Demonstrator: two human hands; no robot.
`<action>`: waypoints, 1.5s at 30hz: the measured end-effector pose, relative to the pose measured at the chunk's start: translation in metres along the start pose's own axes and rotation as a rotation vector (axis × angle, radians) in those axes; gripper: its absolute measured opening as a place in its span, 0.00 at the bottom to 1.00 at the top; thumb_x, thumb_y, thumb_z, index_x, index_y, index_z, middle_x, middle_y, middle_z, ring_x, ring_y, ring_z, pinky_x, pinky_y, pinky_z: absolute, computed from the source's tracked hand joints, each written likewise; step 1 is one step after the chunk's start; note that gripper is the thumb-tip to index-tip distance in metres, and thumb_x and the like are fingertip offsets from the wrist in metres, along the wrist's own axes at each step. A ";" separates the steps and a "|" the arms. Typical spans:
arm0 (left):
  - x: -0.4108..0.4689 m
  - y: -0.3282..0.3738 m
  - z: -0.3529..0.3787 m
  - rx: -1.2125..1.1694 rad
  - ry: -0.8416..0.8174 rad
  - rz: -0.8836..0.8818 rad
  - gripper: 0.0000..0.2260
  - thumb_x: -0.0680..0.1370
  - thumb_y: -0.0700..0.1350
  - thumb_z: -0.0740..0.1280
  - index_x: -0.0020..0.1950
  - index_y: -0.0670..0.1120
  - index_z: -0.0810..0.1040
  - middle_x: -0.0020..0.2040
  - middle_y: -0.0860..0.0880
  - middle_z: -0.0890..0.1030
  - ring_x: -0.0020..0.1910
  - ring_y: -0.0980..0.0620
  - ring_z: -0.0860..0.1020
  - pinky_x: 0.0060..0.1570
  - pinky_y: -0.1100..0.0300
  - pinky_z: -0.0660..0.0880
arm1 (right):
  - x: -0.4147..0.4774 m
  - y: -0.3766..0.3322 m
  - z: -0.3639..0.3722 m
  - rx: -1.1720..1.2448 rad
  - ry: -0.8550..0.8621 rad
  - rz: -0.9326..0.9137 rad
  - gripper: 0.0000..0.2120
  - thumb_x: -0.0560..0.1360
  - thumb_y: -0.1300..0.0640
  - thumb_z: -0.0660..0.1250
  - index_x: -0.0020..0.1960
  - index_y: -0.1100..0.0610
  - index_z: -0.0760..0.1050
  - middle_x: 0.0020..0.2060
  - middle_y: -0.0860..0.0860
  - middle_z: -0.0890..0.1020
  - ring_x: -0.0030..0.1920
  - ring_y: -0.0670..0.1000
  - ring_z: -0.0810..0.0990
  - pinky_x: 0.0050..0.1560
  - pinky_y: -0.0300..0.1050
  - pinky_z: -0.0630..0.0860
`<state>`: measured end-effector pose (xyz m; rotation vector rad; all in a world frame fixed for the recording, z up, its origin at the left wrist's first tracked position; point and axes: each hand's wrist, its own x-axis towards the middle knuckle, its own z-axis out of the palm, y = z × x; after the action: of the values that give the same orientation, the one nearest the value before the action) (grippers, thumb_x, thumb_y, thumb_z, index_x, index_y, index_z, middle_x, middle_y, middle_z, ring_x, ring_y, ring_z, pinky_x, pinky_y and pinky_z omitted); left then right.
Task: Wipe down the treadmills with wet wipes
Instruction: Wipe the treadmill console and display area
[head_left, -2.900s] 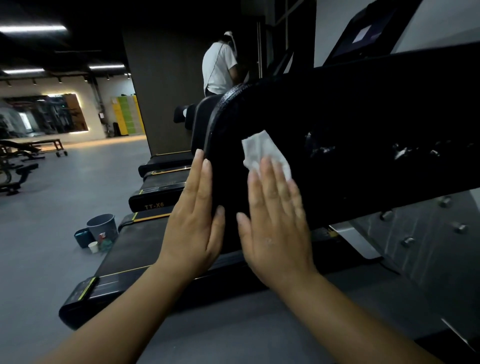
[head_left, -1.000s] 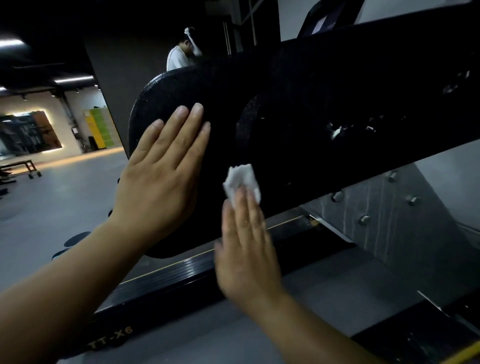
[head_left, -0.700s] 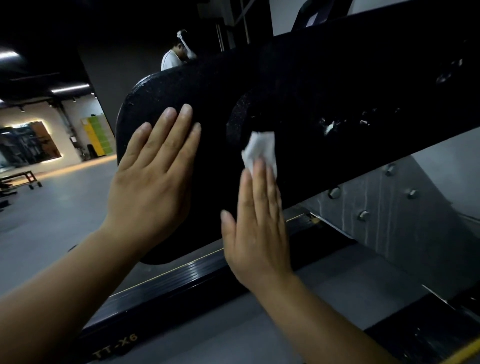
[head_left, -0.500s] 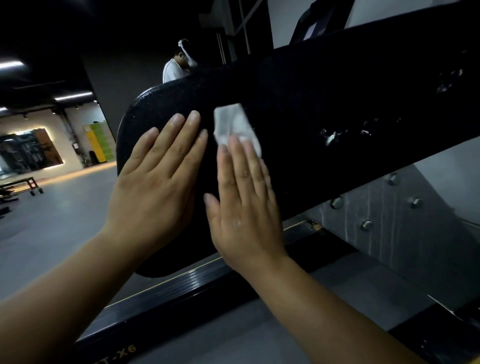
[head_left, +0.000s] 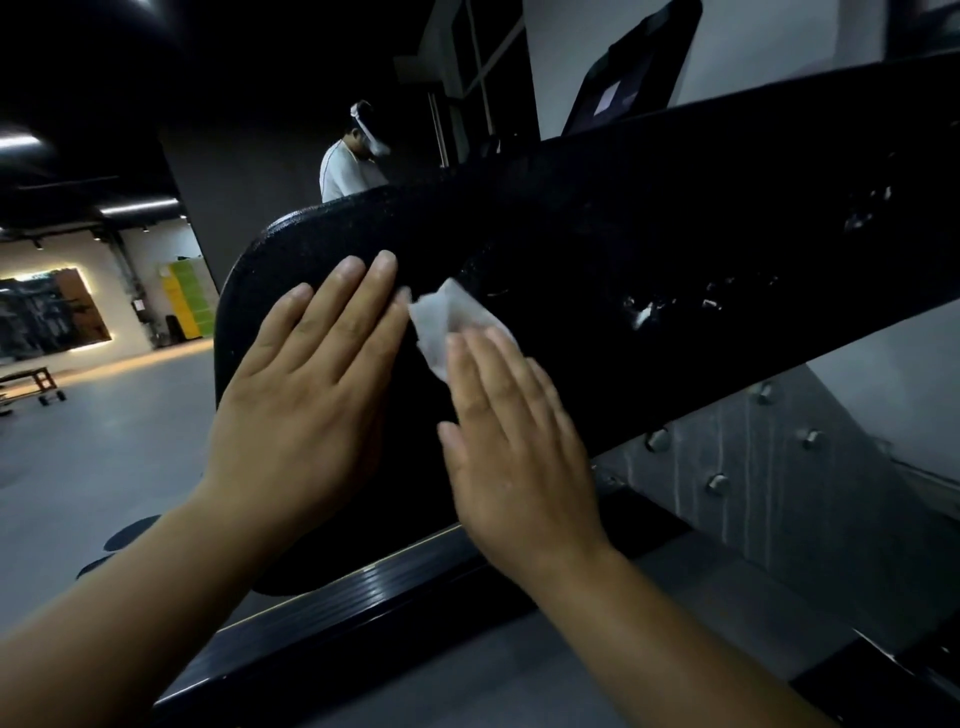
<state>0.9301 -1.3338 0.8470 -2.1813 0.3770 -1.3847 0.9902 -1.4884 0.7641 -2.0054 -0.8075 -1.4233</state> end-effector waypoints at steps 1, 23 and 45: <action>0.003 0.002 0.001 0.003 0.002 -0.003 0.25 0.82 0.44 0.55 0.79 0.39 0.63 0.81 0.41 0.59 0.80 0.42 0.57 0.79 0.46 0.52 | 0.009 0.007 -0.002 -0.023 0.026 0.063 0.27 0.83 0.50 0.54 0.79 0.61 0.59 0.79 0.57 0.62 0.80 0.55 0.56 0.79 0.54 0.56; 0.034 0.032 0.013 -0.092 0.023 0.003 0.24 0.84 0.47 0.54 0.79 0.39 0.64 0.80 0.42 0.60 0.81 0.41 0.57 0.78 0.42 0.54 | -0.045 0.055 0.001 -0.094 -0.040 0.128 0.32 0.82 0.47 0.55 0.81 0.61 0.51 0.80 0.60 0.53 0.81 0.57 0.49 0.77 0.58 0.59; 0.056 0.064 0.026 0.049 -0.010 0.031 0.27 0.83 0.55 0.56 0.80 0.47 0.65 0.81 0.41 0.58 0.81 0.39 0.56 0.77 0.35 0.53 | -0.049 0.103 -0.011 -0.028 -0.100 -0.005 0.31 0.84 0.45 0.51 0.81 0.61 0.50 0.81 0.58 0.50 0.81 0.56 0.48 0.78 0.56 0.54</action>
<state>0.9801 -1.4067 0.8440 -2.1334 0.3676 -1.3521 1.0459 -1.5732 0.7115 -2.1108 -0.8396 -1.3528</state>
